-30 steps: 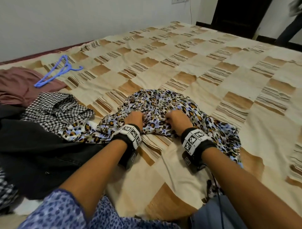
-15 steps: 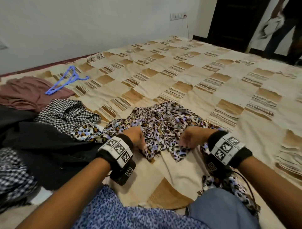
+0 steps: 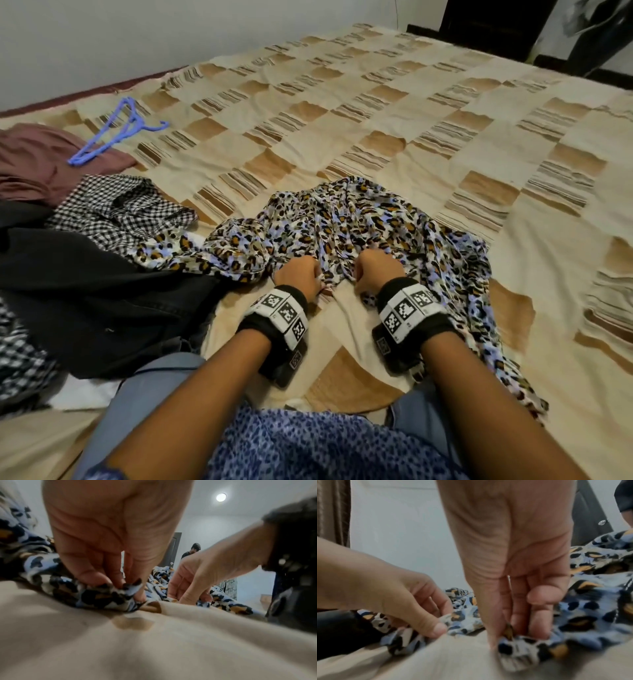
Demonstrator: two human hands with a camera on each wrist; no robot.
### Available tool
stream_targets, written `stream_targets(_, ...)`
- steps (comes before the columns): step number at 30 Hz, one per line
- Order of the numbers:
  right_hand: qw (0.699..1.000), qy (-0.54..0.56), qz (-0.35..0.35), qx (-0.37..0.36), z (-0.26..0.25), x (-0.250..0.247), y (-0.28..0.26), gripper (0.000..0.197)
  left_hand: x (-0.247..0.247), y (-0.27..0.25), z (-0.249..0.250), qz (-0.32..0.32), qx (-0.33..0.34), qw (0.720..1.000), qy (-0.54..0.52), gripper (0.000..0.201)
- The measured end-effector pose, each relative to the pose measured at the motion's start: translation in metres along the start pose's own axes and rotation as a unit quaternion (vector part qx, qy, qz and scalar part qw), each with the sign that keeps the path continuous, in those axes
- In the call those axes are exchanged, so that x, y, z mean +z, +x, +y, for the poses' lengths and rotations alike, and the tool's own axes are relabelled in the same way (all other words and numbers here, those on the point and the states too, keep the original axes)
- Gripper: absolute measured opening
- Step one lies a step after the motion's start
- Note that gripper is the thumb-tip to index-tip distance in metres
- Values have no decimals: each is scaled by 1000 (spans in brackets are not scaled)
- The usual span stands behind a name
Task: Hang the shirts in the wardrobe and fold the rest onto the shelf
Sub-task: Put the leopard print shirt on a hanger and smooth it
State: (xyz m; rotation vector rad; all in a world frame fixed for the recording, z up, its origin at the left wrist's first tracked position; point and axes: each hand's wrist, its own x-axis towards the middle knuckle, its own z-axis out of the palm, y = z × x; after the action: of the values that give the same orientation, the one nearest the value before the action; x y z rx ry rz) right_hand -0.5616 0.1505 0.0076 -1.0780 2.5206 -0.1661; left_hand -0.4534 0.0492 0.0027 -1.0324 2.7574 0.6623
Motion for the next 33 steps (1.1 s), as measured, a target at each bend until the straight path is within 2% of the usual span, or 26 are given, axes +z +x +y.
stream_targets(3,998,62,-18,-6,9,-9,4,11,-5,-1,-3,-1,4,1000,-29,12)
stream_targets(6,993,115,-4,-23,11,-12,3,15,-10,-1,-5,-10,2,999,-39,16)
stream_targets(10,992,96,68,-33,6,1,5,33,-13,-5,2,-64,13,998,-18,7)
stream_targets(13,993,85,64,-40,2,9,0,25,-10,-11,6,-71,16,997,11,20)
stream_targets(15,995,78,48,-44,1,7,-3,16,-11,-16,7,-101,20,994,37,10)
stream_targets(17,994,88,40,-51,3,0,-7,21,-18,-23,9,-171,27,983,56,13)
stream_targets(19,988,119,87,-43,7,-12,-5,24,-31,-27,12,-313,54,947,56,18)
stream_targets(20,982,129,133,-34,10,-19,-2,17,-39,-29,14,-413,59,908,25,14)
stream_targets(21,974,132,182,-26,14,-29,2,13,-48,-30,18,-509,50,859,-21,11)
stream_targets(22,968,126,215,-18,18,-37,8,22,-56,-29,21,-559,41,826,-63,11)
stream_targets(23,968,112,222,-16,22,-46,15,36,-64,-26,23,-553,36,828,-89,11)
stream_targets(24,973,95,210,-14,25,-53,22,53,-69,-21,24,-506,34,856,-99,9)
stream_targets(26,985,80,152,-5,31,-60,39,90,-76,-6,22,-349,39,932,-88,15)
stream_targets(27,990,84,111,7,34,-61,45,103,-77,3,19,-263,50,961,-63,17)
stream_targets(28,994,85,69,17,35,-60,49,108,-78,11,15,-188,63,980,-24,14)
stream_targets(29,997,75,29,12,34,-59,48,101,-79,15,11,-124,71,990,17,12)
stream_targets(30,998,57,-2,-8,31,-59,45,83,-79,18,6,-71,66,994,46,13)
stream_targets(32,995,7,-56,-80,21,-57,30,42,-78,19,-2,10,57,998,38,21)
stream_targets(33,988,-15,-101,-115,15,-56,18,34,-77,17,-5,42,64,997,19,23)
